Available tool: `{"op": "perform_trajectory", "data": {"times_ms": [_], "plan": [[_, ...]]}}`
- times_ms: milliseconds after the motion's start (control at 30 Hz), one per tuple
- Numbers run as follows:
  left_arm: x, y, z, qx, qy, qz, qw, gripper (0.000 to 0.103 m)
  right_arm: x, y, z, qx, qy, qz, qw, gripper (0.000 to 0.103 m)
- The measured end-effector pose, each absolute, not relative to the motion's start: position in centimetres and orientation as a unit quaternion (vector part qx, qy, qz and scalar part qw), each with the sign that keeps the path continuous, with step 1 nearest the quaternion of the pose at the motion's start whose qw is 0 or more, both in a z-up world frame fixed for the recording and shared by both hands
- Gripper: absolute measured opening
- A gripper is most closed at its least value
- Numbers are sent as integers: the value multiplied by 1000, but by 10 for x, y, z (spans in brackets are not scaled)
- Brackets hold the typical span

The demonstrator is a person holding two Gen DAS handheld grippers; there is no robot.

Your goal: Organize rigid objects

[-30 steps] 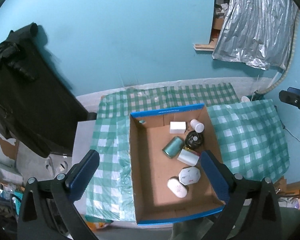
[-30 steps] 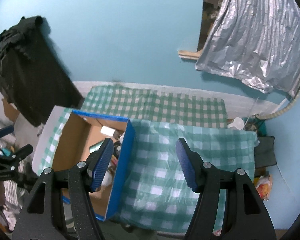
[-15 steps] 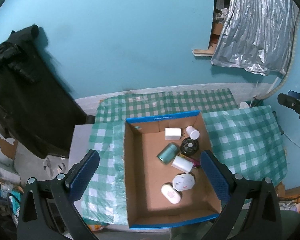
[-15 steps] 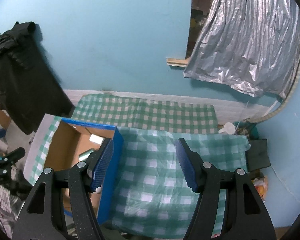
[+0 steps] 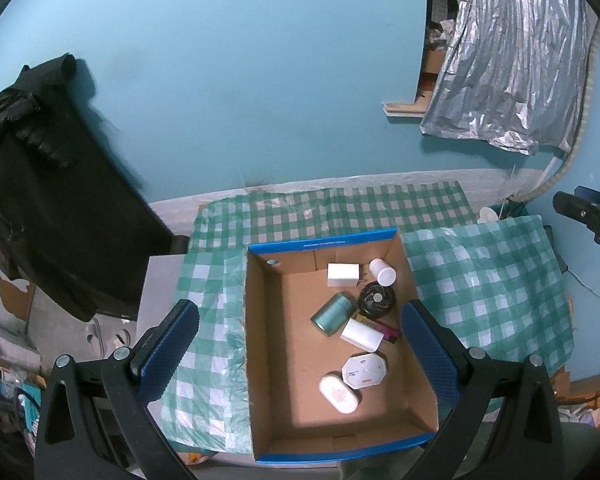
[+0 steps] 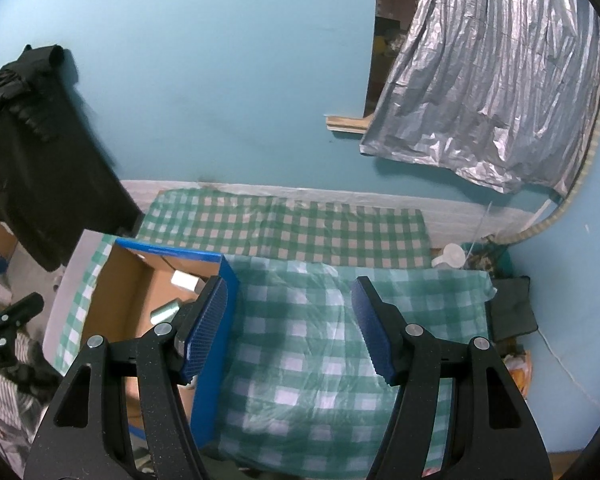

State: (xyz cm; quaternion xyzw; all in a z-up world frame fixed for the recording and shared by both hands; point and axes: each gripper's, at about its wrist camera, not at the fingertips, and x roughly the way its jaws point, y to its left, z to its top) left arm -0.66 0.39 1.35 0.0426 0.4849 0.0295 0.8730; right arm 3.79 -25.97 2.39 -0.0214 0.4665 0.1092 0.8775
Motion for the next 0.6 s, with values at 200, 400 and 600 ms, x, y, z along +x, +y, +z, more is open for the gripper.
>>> {"op": "perform_trajectory", "data": {"times_ms": [200, 400, 600], "plan": [[-8, -1, 15, 52, 482, 26, 874, 102, 39, -262, 23, -19, 469, 108, 876, 64], [-9, -1, 20, 49, 478, 21, 877, 102, 38, -263, 23, -17, 469, 107, 876, 64], [-11, -1, 21, 52, 480, 20, 876, 102, 37, -260, 24, -19, 472, 111, 874, 64]]}}
